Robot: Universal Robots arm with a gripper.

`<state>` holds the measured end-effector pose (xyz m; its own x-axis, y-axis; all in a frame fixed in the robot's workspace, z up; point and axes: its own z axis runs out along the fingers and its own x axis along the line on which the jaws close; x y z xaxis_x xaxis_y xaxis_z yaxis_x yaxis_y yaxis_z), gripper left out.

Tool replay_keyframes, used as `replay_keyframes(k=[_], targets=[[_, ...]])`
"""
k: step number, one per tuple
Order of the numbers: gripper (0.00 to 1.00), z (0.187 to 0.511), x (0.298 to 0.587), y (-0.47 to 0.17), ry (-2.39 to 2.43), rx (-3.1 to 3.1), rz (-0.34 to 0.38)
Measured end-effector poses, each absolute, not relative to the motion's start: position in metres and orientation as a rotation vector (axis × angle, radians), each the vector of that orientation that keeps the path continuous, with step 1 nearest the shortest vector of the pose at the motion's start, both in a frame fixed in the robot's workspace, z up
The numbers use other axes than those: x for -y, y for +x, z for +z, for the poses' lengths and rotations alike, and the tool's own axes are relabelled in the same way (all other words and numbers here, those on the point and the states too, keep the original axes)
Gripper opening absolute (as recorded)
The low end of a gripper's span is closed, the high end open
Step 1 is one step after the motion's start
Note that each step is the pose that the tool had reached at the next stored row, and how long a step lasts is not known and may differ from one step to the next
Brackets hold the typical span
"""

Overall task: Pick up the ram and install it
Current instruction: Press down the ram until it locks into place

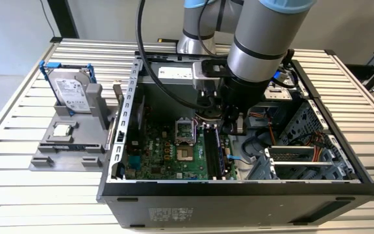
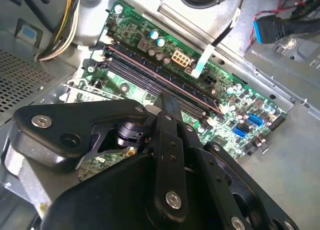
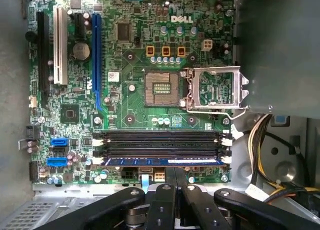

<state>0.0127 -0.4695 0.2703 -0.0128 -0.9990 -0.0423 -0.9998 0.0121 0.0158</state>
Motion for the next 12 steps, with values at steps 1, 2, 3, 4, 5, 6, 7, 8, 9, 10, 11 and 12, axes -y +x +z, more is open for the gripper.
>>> replay_keyframes(k=[1,2,3,4,5,6,7,8,9,10,11,12], targets=[[0.0,0.2703,0.4696,0.0127,-2.194,-2.221,0.064],[0.0,0.2703,0.4696,0.0127,-2.194,-2.221,0.064],[0.0,0.2702,0.4696,0.0128,-2.194,-2.221,0.064],[0.0,0.2702,0.4695,0.0131,-2.194,-2.221,0.064],[0.0,0.2699,0.4695,0.0133,-2.194,-2.221,0.064],[0.0,0.2691,0.4695,0.0135,-2.194,-2.221,0.064],[0.0,0.2681,0.4695,0.0139,-2.194,-2.221,0.064],[0.0,0.2671,0.4695,0.0145,-2.194,-2.221,0.064],[0.0,0.2662,0.4695,0.0151,-2.194,-2.221,0.064],[0.0,0.2652,0.4695,0.0154,-2.194,-2.221,0.064],[0.0,0.2634,0.4695,0.0154,-2.194,-2.221,0.064],[0.0,0.2615,0.4694,0.0155,-2.194,-2.221,0.064]])
